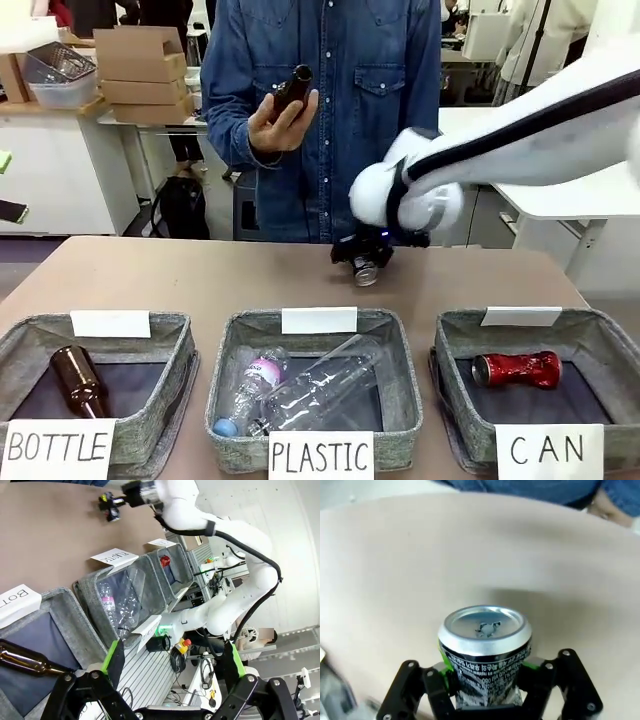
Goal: Sort the can waste into the basket.
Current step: Pick up the can waste from the table and place it in the right Fabric basket.
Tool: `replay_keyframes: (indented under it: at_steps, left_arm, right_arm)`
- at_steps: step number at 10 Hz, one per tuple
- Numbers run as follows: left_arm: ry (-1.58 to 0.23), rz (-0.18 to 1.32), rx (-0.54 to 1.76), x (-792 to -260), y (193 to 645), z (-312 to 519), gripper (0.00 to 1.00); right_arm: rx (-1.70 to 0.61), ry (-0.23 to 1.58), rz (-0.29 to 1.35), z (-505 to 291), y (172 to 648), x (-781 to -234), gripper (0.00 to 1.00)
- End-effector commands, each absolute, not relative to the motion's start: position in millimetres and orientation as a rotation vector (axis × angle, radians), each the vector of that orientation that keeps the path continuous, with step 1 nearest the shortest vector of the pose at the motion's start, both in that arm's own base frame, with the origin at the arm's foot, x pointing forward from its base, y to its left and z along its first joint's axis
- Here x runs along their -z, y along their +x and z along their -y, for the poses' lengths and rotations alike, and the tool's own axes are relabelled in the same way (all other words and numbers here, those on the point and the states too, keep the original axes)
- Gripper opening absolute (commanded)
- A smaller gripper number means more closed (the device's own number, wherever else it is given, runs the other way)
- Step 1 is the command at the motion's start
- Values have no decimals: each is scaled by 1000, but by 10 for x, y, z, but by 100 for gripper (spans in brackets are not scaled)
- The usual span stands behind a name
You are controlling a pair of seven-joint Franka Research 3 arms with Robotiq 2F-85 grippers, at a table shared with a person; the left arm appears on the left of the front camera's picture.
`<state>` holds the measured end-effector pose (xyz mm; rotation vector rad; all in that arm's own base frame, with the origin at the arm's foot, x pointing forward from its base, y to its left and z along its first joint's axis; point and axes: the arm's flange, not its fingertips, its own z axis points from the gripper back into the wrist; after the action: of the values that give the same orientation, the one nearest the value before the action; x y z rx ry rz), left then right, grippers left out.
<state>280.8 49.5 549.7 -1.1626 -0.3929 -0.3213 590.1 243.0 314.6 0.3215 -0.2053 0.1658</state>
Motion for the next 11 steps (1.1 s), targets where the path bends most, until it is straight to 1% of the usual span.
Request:
replay_keyframes:
  at_steps: [1, 2, 3, 4, 5, 6, 7, 8, 9, 10, 11]
  left_arm:
    - [-1169, 404, 339, -5477, 2791, -484, 100]
    - [-1169, 404, 339, -5477, 2791, -484, 100]
    - [-1169, 404, 339, -5477, 2791, -484, 100]
    - [-1169, 404, 339, -5477, 2791, -484, 100]
    - [-1169, 404, 339, -5477, 2791, -484, 100]
    - [-1169, 404, 339, -5477, 2791, -484, 100]
    - [-1169, 404, 339, -5477, 2791, -484, 100]
    - [-1169, 404, 339, -5477, 2791, -484, 100]
    - [-1169, 404, 339, -5477, 2791, -484, 100]
    - [-1169, 404, 339, -5477, 2791, -484, 100]
    - [-1162, 393, 321, -5494, 2806, -495, 100]
  right_arm:
    - [-202, 509, 217, -1396, 5274, -3737, 0]
    - [-200, 577, 270, -1081, 5104, -3964, 0]
    - [-197, 540, 298, -912, 4971, -4121, 0]
    - [-279, 481, 277, -851, 4750, -4230, 0]
    - [-394, 529, 213, -721, 4559, -4307, 0]
    - [-503, 631, 155, -473, 4260, -4421, 0]
    - [-560, 732, 138, -293, 3979, -4532, 0]
    - [-613, 742, 105, -244, 3688, -4571, 0]
    - [-632, 664, 79, -340, 3439, -4503, 0]
    - [-634, 626, 76, -453, 3220, -4379, 0]
    - [-623, 613, 90, -502, 3116, -4279, 0]
